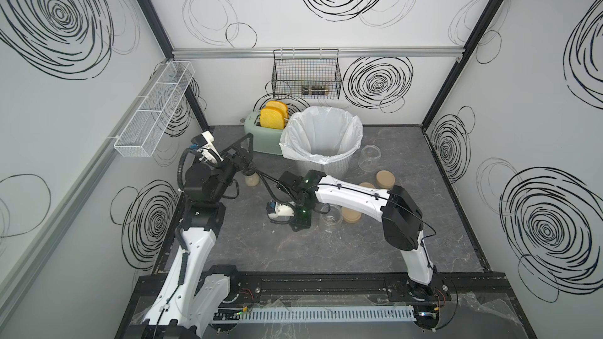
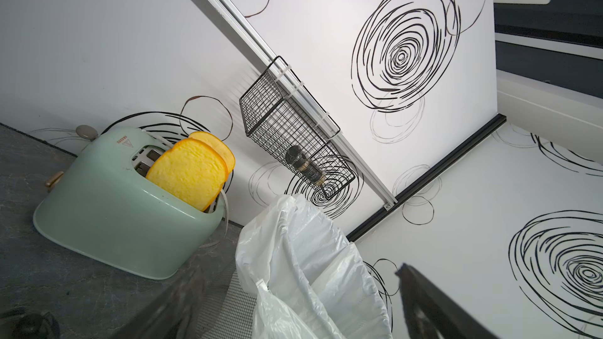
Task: Empty moldy rice from jars
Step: Place the jar at the center of the board.
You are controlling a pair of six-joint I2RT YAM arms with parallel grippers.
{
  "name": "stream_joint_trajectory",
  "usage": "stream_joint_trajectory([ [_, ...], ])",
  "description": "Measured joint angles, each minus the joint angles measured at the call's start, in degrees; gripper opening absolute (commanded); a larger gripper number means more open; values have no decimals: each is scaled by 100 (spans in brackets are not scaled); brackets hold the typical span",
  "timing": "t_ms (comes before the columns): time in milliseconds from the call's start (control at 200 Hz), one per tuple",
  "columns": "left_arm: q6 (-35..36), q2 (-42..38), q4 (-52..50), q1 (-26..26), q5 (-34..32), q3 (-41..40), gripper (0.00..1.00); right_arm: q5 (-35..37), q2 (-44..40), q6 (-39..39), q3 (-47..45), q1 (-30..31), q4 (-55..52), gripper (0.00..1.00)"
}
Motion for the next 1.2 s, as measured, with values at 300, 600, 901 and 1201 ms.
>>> stream_joint_trajectory([
  [300,17,0,-2,7,0,0,96,-2,0,17,39,-2,0,44],
  [600,85,-4,-50,11,0,0,96,-2,-24,20,133,-39,0,49],
  [901,177,-48,-131,22,-9,0,96,33,-409,31,133,-87,0,52],
  [1201,258,-83,-186,24,-46,0,96,59,-1134,92,125,-234,48,55],
])
